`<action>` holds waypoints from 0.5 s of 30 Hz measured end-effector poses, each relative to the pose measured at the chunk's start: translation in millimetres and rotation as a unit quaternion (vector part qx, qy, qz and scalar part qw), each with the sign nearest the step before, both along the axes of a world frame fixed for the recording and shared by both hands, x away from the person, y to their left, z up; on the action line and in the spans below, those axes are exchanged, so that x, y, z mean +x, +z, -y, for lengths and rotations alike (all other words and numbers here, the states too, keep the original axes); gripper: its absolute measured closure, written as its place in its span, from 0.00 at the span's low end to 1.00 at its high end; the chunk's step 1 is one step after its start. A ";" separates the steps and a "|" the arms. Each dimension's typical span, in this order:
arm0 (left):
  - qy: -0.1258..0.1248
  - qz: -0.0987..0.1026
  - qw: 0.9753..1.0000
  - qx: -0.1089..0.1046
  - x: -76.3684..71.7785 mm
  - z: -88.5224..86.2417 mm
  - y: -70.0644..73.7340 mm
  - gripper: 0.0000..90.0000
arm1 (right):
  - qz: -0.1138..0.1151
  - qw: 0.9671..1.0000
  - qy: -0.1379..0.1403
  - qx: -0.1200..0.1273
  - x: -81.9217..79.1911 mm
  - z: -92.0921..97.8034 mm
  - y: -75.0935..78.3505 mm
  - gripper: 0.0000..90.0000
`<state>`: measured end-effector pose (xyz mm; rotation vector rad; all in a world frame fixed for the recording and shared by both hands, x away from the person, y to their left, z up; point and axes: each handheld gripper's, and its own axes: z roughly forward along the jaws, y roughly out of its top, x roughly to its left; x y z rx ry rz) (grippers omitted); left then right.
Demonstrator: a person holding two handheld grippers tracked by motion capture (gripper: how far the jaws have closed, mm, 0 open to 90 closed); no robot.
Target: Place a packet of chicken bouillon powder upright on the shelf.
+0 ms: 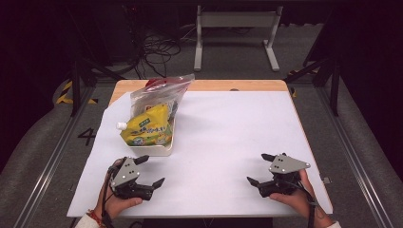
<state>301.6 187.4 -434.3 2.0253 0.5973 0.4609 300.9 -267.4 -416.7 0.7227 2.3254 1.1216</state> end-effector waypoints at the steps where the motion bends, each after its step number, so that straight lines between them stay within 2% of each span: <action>1: -0.003 -0.002 1.000 0.005 0.0 1.9 -0.7 0.13 | 0.002 1.000 0.000 -0.001 -1.2 1.0 -0.2 0.10; 5: -0.015 -0.008 1.000 0.014 0.3 8.7 -4.1 0.12 | 0.010 1.000 -0.006 0.003 -3.9 5.3 0.6 0.08; 10: -0.025 -0.021 0.999 0.014 1.0 14.6 -7.1 0.12 | 0.018 1.000 -0.015 0.008 -7.3 10.4 1.0 0.07; 11: -0.030 -0.022 0.999 0.021 2.3 17.0 -8.4 0.12 | 0.021 1.000 -0.016 0.008 -8.0 11.2 1.0 0.07; 15: -0.037 -0.030 0.999 0.027 3.7 21.8 -11.5 0.12 | 0.025 0.999 -0.020 0.007 -9.8 13.5 0.8 0.06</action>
